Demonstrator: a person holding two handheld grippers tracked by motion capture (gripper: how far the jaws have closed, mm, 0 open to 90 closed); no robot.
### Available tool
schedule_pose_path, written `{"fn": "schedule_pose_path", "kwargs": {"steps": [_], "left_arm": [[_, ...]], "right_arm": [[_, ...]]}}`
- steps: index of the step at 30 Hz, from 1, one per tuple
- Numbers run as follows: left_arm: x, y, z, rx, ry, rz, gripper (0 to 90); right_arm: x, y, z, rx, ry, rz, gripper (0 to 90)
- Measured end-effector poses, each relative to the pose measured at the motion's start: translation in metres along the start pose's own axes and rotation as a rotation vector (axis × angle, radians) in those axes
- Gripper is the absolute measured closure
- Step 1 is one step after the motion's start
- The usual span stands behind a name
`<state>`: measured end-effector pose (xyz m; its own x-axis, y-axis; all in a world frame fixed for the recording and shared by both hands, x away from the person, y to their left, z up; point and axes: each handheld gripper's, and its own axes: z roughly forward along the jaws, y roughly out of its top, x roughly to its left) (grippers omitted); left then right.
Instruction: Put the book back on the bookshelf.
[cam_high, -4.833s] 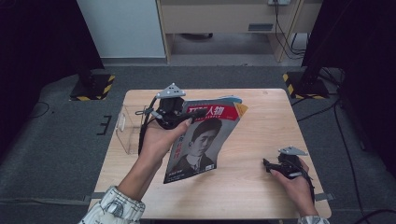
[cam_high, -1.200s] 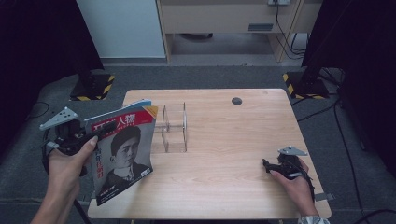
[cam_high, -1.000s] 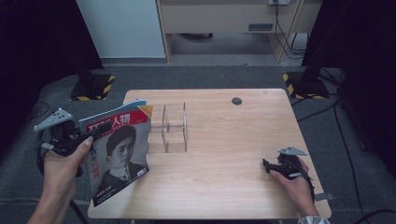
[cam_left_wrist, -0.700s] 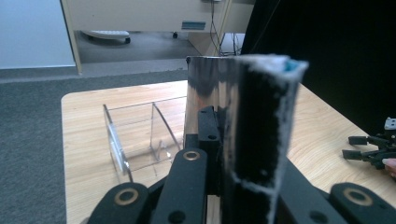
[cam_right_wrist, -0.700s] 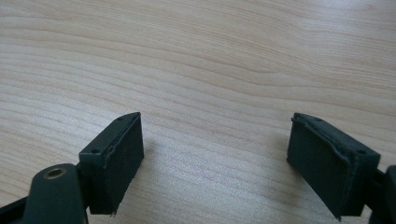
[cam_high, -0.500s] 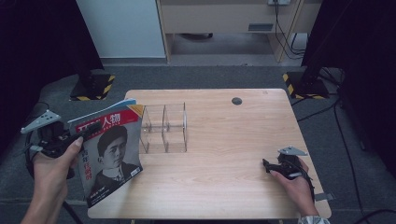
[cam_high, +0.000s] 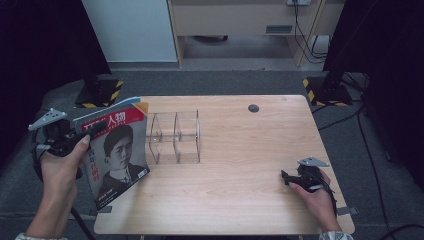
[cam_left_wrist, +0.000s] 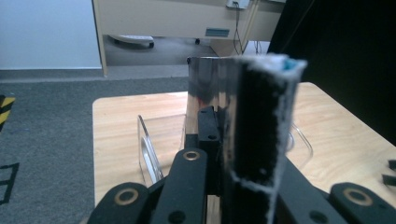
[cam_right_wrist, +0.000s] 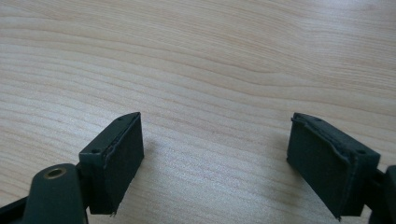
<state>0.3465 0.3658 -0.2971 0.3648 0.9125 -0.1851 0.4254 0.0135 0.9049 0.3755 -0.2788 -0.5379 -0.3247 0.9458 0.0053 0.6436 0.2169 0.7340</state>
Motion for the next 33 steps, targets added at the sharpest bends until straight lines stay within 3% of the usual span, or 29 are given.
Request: {"fn": "schedule_pose_path", "kwargs": {"steps": [9,13,25,33], "left_arm": [[0.014,0.019,0.028,-0.038,0.036,-0.034,86.5],[0.01,0.021,0.039,-0.045,0.062,0.001,86.5],[0.011,0.016,0.064,-0.07,0.066,-0.026,86.4],[0.012,0.008,0.069,-0.107,0.068,-0.034,86.5]], "right_arm": [[0.0,0.0,0.0,0.0,0.0,0.001,18.9],[0.0,0.0,0.0,0.0,0.0,0.001,18.8],[0.0,0.0,0.0,0.0,0.0,0.0,18.9],[0.0,0.0,0.0,0.0,0.001,0.0,18.9]]}}
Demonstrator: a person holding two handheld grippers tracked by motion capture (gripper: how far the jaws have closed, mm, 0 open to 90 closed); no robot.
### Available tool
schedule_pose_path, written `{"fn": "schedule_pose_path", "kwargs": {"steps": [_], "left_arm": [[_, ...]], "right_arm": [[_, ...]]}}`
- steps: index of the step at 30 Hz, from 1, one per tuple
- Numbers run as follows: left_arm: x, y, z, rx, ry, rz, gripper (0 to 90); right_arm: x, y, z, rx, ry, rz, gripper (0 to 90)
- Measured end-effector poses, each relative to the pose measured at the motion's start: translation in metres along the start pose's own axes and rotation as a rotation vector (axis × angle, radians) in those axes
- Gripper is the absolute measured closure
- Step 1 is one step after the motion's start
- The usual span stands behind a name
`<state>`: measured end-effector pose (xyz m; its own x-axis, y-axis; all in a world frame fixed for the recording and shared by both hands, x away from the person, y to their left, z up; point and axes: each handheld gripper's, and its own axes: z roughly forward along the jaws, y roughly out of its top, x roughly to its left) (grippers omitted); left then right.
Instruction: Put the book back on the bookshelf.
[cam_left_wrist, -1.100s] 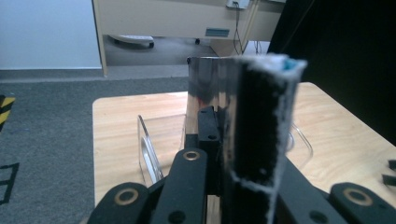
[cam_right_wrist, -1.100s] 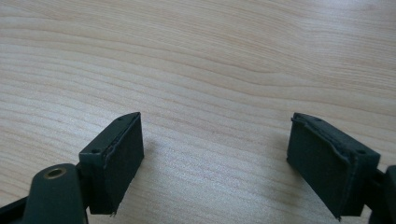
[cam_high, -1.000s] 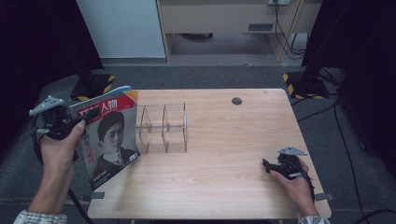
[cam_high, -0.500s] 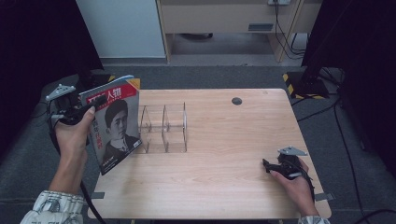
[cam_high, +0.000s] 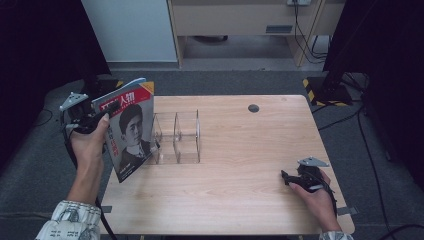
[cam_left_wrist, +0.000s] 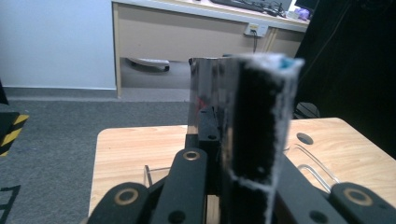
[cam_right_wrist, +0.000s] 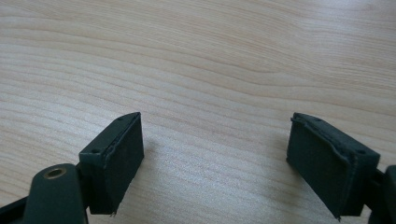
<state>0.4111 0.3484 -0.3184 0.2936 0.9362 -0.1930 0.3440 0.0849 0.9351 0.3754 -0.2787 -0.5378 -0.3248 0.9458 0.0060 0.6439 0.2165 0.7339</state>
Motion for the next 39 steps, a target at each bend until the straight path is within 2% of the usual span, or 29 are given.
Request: {"fn": "schedule_pose_path", "kwargs": {"steps": [6,10,16,26,29,31,32,39], "left_arm": [[0.001,0.0,0.002,-0.015,0.021,0.003,86.4],[0.0,-0.002,0.004,-0.03,0.029,0.02,86.4],[-0.001,-0.009,0.003,-0.081,0.02,0.011,86.4],[0.002,-0.016,0.001,-0.105,0.044,0.0,86.4],[0.002,-0.016,-0.001,-0.101,0.058,0.021,86.4],[0.002,-0.016,-0.002,-0.106,0.054,0.017,86.4],[0.003,-0.015,-0.001,-0.111,0.043,-0.001,86.4],[0.004,-0.014,-0.005,-0.144,0.042,-0.005,86.4]], "right_arm": [[0.0,0.0,0.0,-0.001,0.0,0.002,18.9],[0.0,0.0,0.0,-0.001,0.0,0.002,18.9],[0.0,0.0,0.0,0.001,0.003,-0.003,18.9],[0.0,0.0,0.0,0.001,0.005,-0.005,18.9],[0.0,0.0,0.0,0.0,0.006,-0.005,18.9],[0.0,0.0,0.0,0.0,0.006,-0.005,18.8],[0.0,0.0,0.0,0.0,0.006,-0.005,18.8],[0.0,0.0,0.0,0.0,0.007,-0.005,18.8]]}}
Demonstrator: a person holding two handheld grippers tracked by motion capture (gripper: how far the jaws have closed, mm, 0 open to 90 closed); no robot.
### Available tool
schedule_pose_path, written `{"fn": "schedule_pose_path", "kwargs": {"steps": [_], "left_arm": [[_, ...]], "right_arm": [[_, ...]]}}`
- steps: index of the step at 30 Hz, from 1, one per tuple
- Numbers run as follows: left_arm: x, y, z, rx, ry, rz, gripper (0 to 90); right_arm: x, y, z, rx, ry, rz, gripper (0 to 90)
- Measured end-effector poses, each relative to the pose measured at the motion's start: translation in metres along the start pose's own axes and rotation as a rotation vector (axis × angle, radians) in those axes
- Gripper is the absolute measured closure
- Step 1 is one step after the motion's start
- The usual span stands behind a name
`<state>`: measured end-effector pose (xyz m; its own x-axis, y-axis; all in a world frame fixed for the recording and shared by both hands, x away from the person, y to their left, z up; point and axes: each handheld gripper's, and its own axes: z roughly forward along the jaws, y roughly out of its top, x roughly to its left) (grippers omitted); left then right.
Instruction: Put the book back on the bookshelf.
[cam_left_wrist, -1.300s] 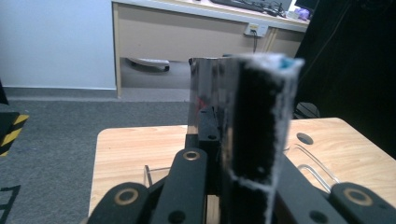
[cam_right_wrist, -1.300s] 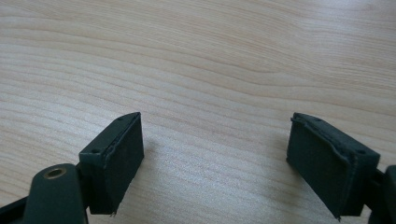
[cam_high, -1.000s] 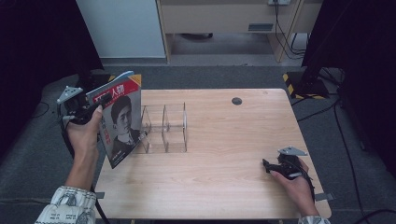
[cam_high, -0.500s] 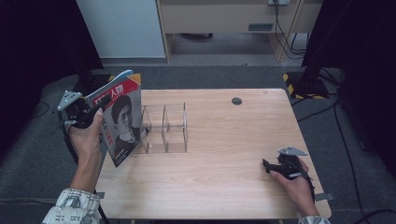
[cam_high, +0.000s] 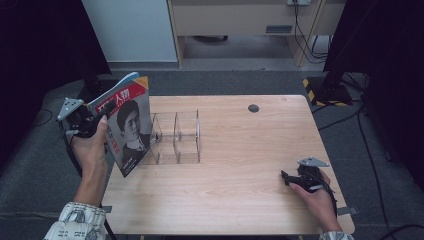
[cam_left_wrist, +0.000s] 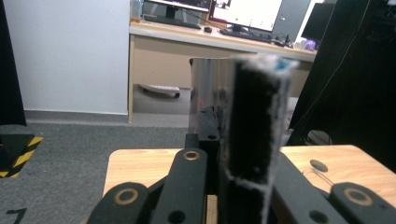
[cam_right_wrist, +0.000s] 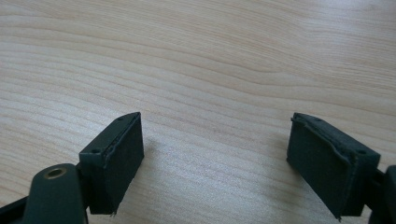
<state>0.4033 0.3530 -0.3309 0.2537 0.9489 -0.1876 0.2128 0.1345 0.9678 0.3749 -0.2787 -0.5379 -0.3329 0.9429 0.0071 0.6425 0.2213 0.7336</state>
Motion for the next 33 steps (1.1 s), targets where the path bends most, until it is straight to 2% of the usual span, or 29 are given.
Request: {"fn": "schedule_pose_path", "kwargs": {"steps": [6,14,25,29,33], "left_arm": [[0.002,-0.006,-0.003,-0.023,0.0,-0.012,86.4],[0.009,-0.016,-0.006,-0.06,-0.008,-0.067,86.3],[0.005,-0.024,-0.008,-0.08,-0.028,-0.071,86.3],[0.003,-0.028,-0.007,-0.079,-0.038,-0.053,86.3],[0.003,-0.032,-0.009,-0.092,-0.04,-0.073,86.3]], "right_arm": [[0.0,0.0,0.0,-0.001,0.0,-0.002,18.8],[0.0,0.0,-0.001,0.0,0.003,-0.005,18.8],[0.0,0.0,-0.001,0.001,0.004,-0.005,18.8],[0.0,0.0,-0.001,0.001,0.003,-0.004,18.8],[0.0,0.0,-0.001,0.001,0.004,-0.004,18.8]]}}
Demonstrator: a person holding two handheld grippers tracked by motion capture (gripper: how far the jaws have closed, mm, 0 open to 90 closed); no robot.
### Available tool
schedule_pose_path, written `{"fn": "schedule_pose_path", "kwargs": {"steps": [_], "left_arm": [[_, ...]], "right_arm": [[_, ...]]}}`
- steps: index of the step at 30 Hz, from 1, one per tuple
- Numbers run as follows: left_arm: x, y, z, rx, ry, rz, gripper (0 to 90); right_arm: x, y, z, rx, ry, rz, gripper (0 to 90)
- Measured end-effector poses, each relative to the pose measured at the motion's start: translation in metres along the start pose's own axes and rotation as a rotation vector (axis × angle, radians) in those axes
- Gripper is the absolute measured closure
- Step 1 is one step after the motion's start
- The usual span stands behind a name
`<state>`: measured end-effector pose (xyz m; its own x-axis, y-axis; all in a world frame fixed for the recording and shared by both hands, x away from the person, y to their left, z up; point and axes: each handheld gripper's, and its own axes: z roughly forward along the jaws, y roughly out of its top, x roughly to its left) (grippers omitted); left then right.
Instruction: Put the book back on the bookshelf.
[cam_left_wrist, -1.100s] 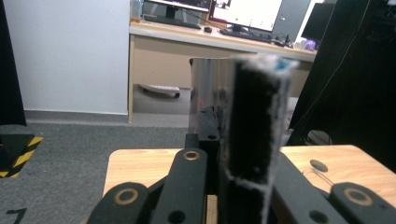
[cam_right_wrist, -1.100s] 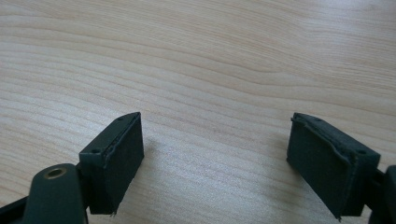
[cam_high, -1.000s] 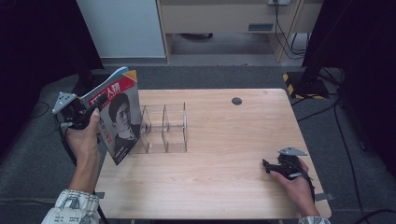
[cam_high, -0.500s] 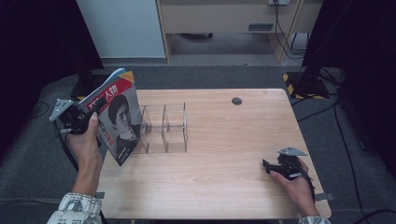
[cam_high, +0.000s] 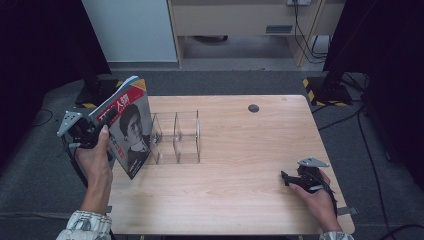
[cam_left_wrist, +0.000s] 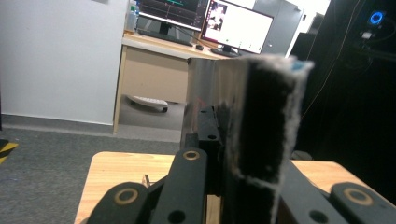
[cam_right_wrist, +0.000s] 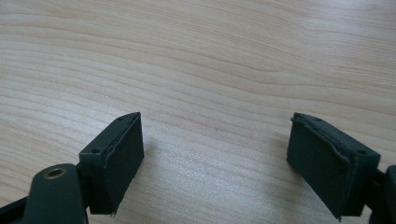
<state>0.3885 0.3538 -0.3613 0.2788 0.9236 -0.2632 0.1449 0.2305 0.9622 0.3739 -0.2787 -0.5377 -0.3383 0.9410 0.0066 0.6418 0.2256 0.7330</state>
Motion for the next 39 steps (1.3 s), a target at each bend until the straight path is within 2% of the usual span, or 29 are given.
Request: {"fn": "schedule_pose_path", "kwargs": {"steps": [11,17,22,30,39], "left_arm": [[0.002,-0.007,-0.008,-0.054,0.033,-0.016,86.3],[0.005,-0.013,-0.008,-0.058,0.039,-0.024,86.2],[0.01,-0.021,-0.01,-0.064,0.043,-0.046,86.2],[0.009,-0.023,-0.011,-0.068,0.042,-0.038,86.0],[0.01,-0.027,-0.013,-0.072,0.043,-0.049,85.2]], "right_arm": [[0.0,0.0,0.0,-0.001,-0.002,0.001,18.8],[0.0,0.0,0.0,-0.003,-0.002,0.001,18.8],[0.0,0.0,0.0,-0.002,0.001,0.0,18.8],[0.0,0.0,0.0,-0.002,0.001,-0.001,18.8],[0.0,0.0,0.0,-0.003,0.001,0.0,18.8]]}}
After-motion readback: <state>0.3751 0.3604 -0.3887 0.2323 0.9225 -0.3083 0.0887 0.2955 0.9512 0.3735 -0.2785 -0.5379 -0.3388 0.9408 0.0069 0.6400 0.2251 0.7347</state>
